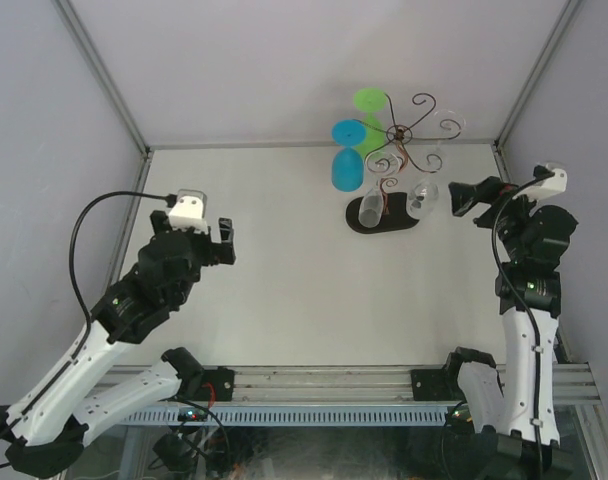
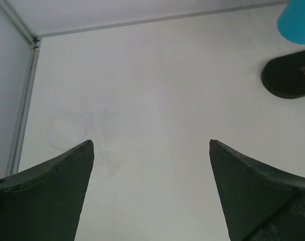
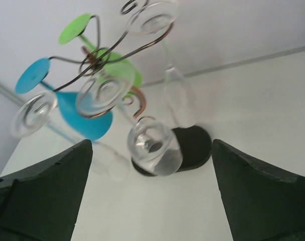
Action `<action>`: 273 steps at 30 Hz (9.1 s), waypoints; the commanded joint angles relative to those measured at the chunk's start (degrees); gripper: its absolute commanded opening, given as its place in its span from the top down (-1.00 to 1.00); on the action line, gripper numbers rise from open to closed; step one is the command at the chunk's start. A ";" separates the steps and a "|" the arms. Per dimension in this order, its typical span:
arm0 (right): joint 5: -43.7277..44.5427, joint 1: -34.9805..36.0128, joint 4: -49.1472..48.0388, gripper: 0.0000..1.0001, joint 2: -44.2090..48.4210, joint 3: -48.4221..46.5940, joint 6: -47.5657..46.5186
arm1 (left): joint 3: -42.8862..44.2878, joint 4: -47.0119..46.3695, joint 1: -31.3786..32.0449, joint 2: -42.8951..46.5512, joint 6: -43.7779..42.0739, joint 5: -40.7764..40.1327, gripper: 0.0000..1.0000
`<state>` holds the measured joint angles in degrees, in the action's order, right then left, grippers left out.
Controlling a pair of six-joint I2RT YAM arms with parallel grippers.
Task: Place the wine glass upside down on the wine glass rack
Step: Turn the wine glass upside down at the wine rack, then pick up the wine glass at the center of the board, then adjust the wine glass.
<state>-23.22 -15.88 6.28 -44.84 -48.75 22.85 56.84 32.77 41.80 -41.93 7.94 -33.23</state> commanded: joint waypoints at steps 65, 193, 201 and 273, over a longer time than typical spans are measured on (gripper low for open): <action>13.38 77.58 -53.45 -0.76 -60.17 -9.10 -9.50 | -5.96 9.49 -25.83 25.28 7.34 8.91 -1.00; 44.14 87.51 -59.23 1.00 -14.14 27.88 -28.20 | -24.12 -17.06 -3.12 18.72 26.37 23.30 -1.00; 43.21 87.51 -63.84 1.00 -6.24 31.19 -29.57 | -23.88 -26.25 5.74 12.57 29.06 23.41 -0.94; 21.89 80.69 -70.94 1.00 -10.71 22.29 -31.35 | -19.05 -47.81 10.49 2.23 34.16 42.40 0.92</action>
<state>-1.58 64.12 -63.83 -55.61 -24.03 -7.20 34.20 -12.03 51.94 -40.07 42.13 7.57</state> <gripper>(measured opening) 0.037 0.116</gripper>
